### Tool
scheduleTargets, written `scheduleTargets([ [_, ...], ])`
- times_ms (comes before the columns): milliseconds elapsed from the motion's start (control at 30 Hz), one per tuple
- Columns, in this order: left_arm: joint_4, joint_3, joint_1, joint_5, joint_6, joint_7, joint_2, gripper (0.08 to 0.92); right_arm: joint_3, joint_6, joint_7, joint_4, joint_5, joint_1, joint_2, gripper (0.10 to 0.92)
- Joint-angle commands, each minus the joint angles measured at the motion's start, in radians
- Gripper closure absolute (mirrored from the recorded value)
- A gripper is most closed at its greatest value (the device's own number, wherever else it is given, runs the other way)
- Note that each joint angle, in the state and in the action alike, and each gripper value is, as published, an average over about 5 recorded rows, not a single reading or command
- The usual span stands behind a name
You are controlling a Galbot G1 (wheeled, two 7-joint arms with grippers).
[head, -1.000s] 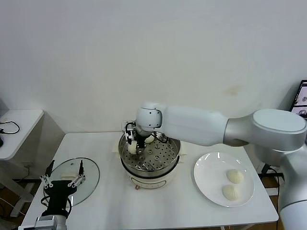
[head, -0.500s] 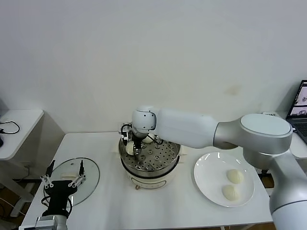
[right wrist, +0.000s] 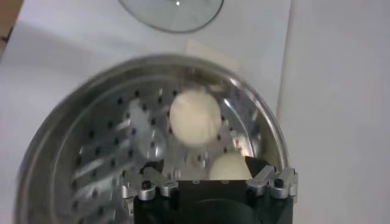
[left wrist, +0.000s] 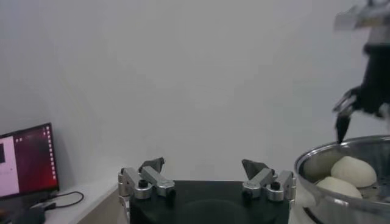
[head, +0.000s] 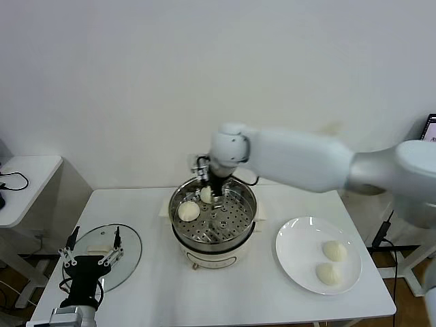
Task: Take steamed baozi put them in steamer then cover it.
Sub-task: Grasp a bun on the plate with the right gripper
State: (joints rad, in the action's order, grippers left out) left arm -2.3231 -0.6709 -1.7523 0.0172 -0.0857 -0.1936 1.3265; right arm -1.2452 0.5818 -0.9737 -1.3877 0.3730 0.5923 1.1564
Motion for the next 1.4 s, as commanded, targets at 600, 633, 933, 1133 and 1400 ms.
scheduleTargets([
  [600,-0.006,0.048,-0.048,-0.057,0.007,-0.004,0.013,0.177,0.183,-0.299,-0.149,-0.404,-0.463,-0.362,-0.877,0.203],
  [633,-0.005,0.05,-0.05,-0.061,0.007,-0.005,0.015,0.177,0.216,-0.301,-0.144,-0.407,-0.471,-0.41,-0.887,0.203],
  [933,0.002,0.063,-0.065,-0.082,0.012,-0.008,0.026,0.177,0.474,-0.302,-0.104,-0.401,-0.552,-0.771,-0.921,0.203],
  [1133,0.002,0.064,-0.075,-0.086,0.016,-0.009,0.028,0.177,0.602,-0.303,-0.089,-0.377,-0.578,-0.922,-0.91,0.203],
  [1400,0.005,0.066,-0.075,-0.088,0.017,-0.009,0.03,0.177,0.662,-0.296,-0.052,-0.354,-0.576,-1.0,-0.866,0.203],
])
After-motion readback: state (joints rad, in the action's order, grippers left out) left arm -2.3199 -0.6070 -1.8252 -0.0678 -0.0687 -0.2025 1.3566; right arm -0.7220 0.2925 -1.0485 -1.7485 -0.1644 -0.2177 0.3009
